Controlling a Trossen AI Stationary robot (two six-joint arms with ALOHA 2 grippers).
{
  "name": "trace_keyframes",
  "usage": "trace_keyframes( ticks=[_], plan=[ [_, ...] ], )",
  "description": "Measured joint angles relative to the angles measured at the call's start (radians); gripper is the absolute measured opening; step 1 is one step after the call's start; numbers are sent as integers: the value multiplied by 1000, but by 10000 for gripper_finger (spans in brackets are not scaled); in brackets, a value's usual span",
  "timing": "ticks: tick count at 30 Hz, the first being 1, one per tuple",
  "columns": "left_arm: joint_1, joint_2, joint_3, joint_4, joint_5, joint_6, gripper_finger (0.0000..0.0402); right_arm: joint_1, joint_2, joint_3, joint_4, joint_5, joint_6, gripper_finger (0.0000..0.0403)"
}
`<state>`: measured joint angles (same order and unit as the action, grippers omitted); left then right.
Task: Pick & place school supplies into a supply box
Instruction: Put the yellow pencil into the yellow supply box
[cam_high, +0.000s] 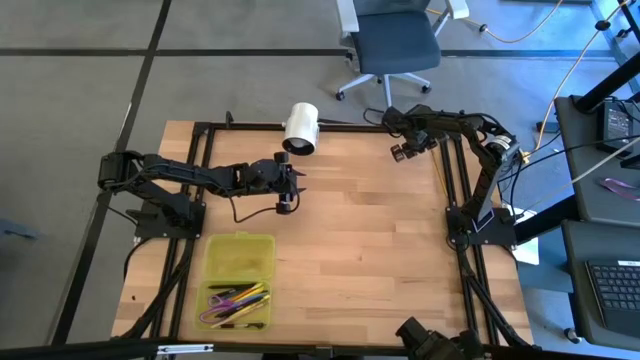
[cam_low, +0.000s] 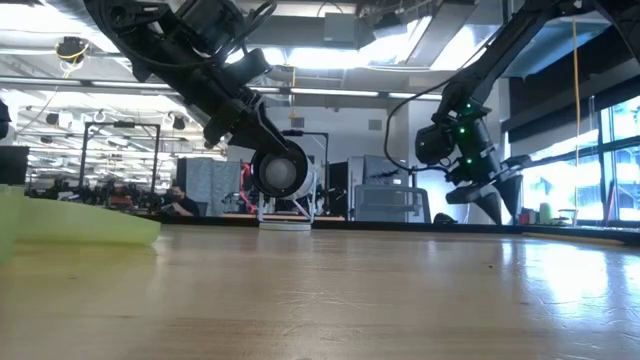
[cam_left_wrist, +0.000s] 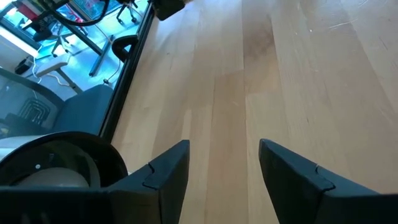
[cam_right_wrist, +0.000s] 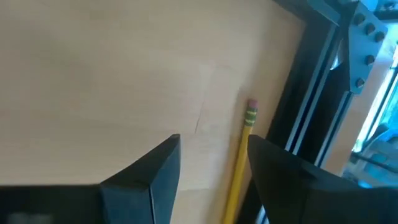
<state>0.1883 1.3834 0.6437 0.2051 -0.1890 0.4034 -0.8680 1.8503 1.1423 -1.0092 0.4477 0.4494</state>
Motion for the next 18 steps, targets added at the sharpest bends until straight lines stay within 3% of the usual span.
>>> trace_keyframes(
  ticks=[5, 8, 18],
  plan=[
    [0, 0, 0, 0, 0, 0, 186, 0, 0, 0, 0, 2, 20, 190],
    [0, 0, 0, 0, 0, 0, 186, 0, 0, 0, -4, 3, -61, 190],
    [0, 0, 0, 0, 0, 2, 189, 10, 0, 0, -5, 5, -879, 190]
  ],
)
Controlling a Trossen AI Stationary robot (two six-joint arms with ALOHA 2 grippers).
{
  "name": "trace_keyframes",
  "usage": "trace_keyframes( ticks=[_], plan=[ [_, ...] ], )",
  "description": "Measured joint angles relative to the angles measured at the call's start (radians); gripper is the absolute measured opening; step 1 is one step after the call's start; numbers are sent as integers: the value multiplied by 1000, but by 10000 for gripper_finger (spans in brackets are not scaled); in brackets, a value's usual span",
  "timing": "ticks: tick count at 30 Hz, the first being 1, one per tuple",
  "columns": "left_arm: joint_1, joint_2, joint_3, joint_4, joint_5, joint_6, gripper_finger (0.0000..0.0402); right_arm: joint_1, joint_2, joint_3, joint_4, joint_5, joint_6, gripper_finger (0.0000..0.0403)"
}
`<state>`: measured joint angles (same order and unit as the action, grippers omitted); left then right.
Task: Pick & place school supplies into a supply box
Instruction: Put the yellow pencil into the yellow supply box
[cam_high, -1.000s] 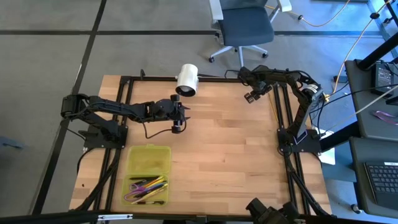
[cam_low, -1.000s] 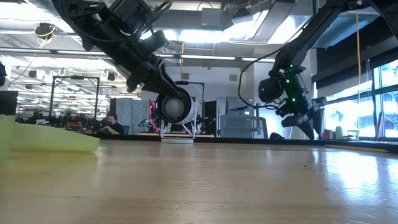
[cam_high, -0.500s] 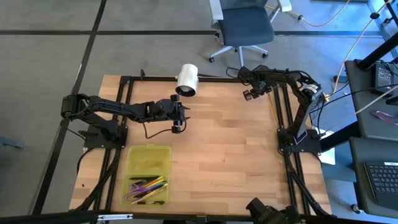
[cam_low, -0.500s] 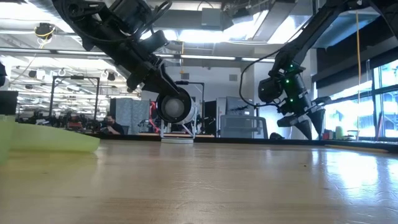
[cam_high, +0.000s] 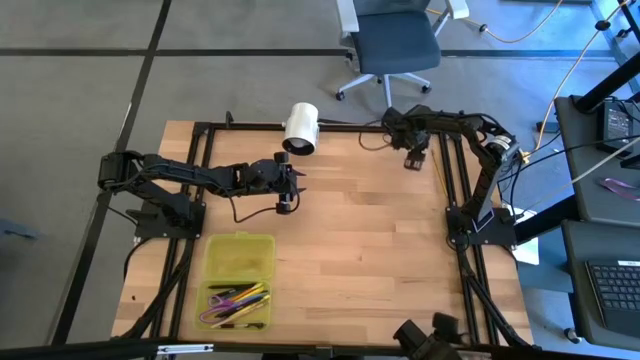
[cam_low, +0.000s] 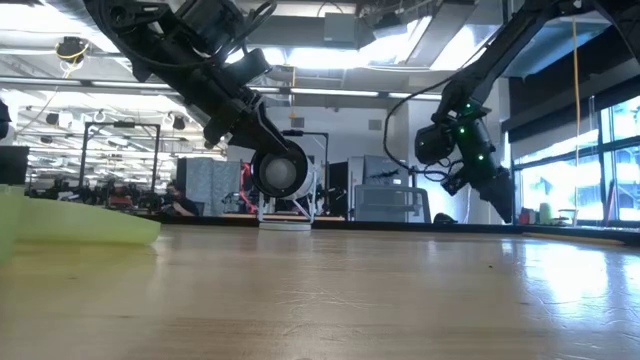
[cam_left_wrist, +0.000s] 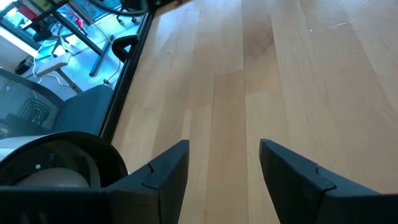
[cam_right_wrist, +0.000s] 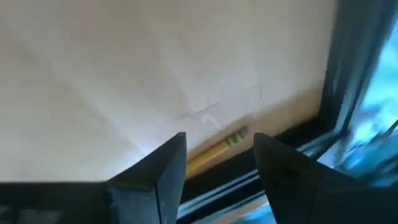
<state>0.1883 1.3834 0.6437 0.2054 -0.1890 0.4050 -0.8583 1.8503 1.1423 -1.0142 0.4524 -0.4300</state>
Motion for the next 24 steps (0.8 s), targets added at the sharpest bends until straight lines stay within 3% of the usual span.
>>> trace_keyframes(
  ticks=[5, 12, 16, 24],
  plan=[
    [0, 0, 0, 0, 0, 1, 187, 26, 0, 0, 4, -65, -319, 190],
    [0, 0, 0, 0, 0, 0, 185, 62, 0, 0, 37, -393, -731, 190],
    [0, 0, 0, 0, 0, 1, 185, 77, 0, 1, 101, -526, -831, 190],
    [0, 0, 0, 0, 0, 1, 187, 78, 0, 0, 91, -541, -860, 190]
  ],
)
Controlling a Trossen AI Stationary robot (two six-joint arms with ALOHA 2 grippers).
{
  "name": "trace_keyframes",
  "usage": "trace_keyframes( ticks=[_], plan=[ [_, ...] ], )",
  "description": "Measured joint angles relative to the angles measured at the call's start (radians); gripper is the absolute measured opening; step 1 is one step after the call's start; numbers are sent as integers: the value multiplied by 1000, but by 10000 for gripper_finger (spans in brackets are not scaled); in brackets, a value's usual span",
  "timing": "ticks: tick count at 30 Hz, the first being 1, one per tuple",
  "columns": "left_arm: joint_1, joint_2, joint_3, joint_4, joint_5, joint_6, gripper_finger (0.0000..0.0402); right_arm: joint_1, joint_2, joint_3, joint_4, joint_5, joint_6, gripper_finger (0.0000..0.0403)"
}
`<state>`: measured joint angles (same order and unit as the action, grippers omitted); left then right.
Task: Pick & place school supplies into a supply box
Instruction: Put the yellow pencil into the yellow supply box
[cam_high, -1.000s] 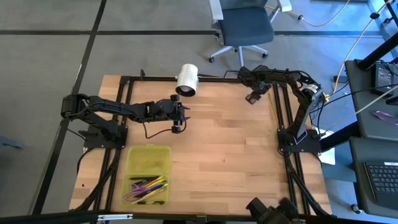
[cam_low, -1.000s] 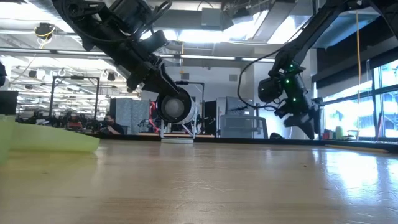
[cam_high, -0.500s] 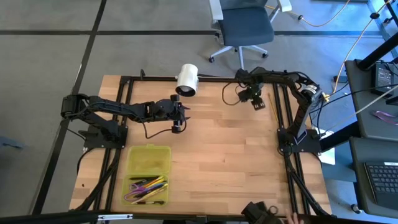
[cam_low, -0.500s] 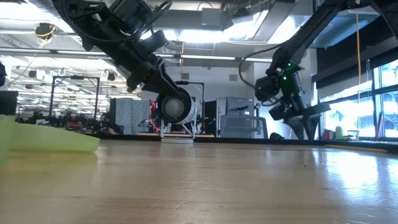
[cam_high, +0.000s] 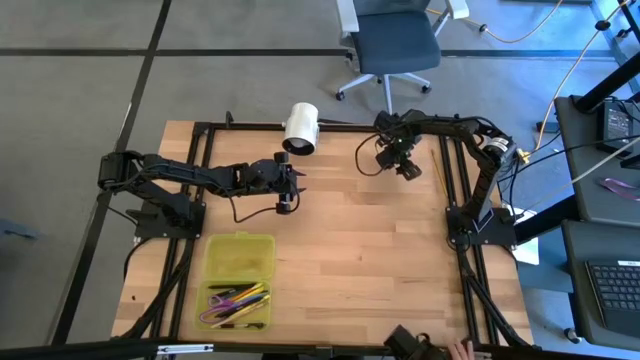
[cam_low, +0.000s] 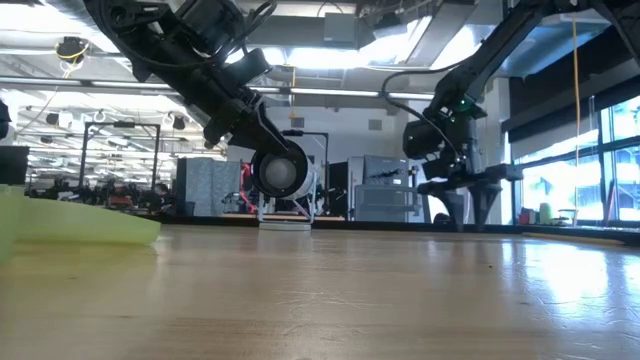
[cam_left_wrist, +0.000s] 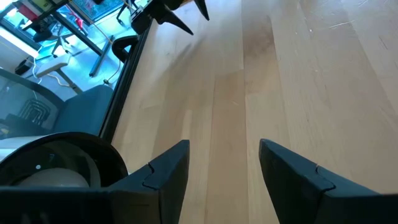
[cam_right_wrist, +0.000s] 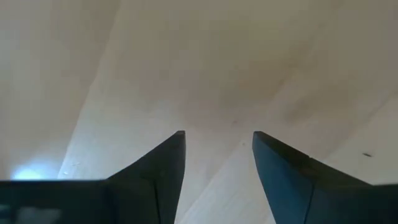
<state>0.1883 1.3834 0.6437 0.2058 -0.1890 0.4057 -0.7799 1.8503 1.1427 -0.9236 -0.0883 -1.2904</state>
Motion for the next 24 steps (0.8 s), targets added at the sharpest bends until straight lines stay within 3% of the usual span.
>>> trace_keyframes(
  ticks=[5, 9, 14, 19, 24],
  plan=[
    [0, 0, 0, 0, 0, 0, 185, 0, 0, 0, -15, 6, 183, 190],
    [0, 0, 0, 0, 0, 0, 187, -5, 0, 0, -25, 85, 524, 190],
    [0, 0, 0, 0, 1, 0, 189, -18, 0, 0, -38, 165, 1141, 191],
    [0, 0, 0, 15, 7, 0, 186, -18, 0, 0, -37, 176, 1342, 191],
    [0, 0, 0, 10, 7, -2, 185, -44, -1, -8, -70, 471, 1496, 191]
  ],
)
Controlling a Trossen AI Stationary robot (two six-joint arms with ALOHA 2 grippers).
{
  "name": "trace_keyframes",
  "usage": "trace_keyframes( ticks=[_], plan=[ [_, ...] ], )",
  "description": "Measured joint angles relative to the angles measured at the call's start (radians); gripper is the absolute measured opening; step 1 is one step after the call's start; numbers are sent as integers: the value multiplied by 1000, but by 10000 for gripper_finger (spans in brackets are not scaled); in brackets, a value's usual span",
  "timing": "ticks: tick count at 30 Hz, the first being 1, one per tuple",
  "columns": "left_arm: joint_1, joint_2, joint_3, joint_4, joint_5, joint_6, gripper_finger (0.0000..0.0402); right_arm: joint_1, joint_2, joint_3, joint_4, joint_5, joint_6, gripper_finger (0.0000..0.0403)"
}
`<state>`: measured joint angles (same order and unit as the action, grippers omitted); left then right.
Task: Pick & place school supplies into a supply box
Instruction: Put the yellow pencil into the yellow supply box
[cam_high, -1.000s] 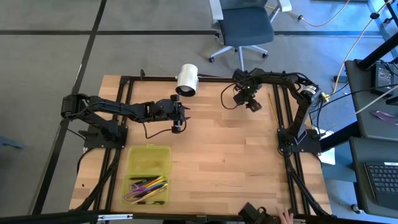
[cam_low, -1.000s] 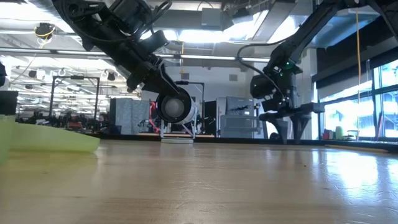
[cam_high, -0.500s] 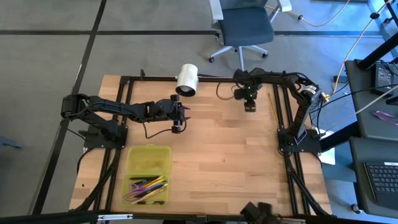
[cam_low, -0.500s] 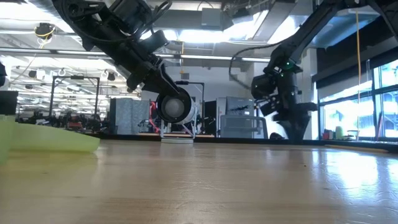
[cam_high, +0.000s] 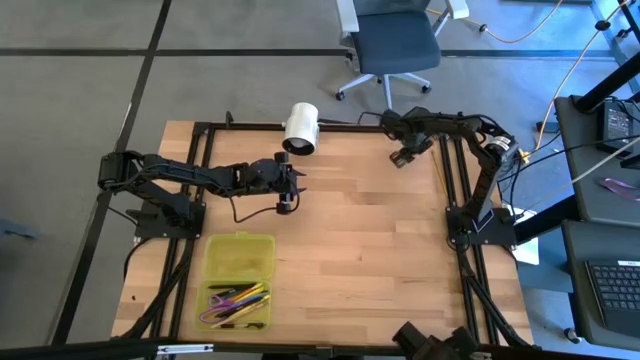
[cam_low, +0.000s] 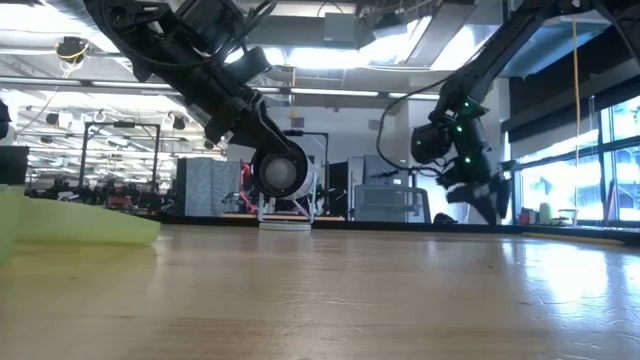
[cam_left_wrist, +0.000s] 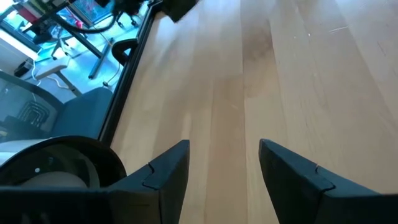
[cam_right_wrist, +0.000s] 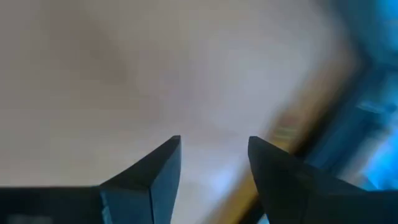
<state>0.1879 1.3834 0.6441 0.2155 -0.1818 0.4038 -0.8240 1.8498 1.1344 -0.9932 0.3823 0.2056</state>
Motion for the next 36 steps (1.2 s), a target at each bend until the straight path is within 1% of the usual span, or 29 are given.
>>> trace_keyframes(
  ticks=[2, 4, 10, 13, 17, 19, 22, 27, 31, 34, 36],
  plan=[
    [1, 0, 0, -2, 0, 0, 185, -18, -1, -12, -27, 63, 64, 191],
    [4, 0, 0, -2, 0, 0, 185, -43, 0, -27, -41, 66, 114, 191],
    [18, 0, 0, -2, 3, 0, 185, -135, 1, -89, 39, 51, 192, 191],
    [18, 0, 0, -4, 13, 0, 185, -133, 0, -83, 76, 65, 233, 191],
    [18, 0, 0, -6, 31, 0, 188, -134, 0, -76, 84, 65, 269, 191],
    [18, 0, 0, -6, 31, -1, 189, -135, 0, -75, 94, 69, 312, 191],
    [18, 0, 0, -7, 31, 0, 188, -146, 0, -73, 122, 67, 429, 191],
    [19, 0, 0, -6, 24, 2, 185, -147, 0, -73, 144, 96, 589, 190],
    [31, 0, 0, -11, 14, 3, 185, -147, 0, -73, 169, 92, 668, 190],
    [40, 0, 0, -13, 30, 3, 186, -147, 0, -73, 170, 180, 874, 190],
    [44, 0, 0, -18, 47, 3, 187, -147, 0, -73, 175, 218, 1029, 190]
  ],
)
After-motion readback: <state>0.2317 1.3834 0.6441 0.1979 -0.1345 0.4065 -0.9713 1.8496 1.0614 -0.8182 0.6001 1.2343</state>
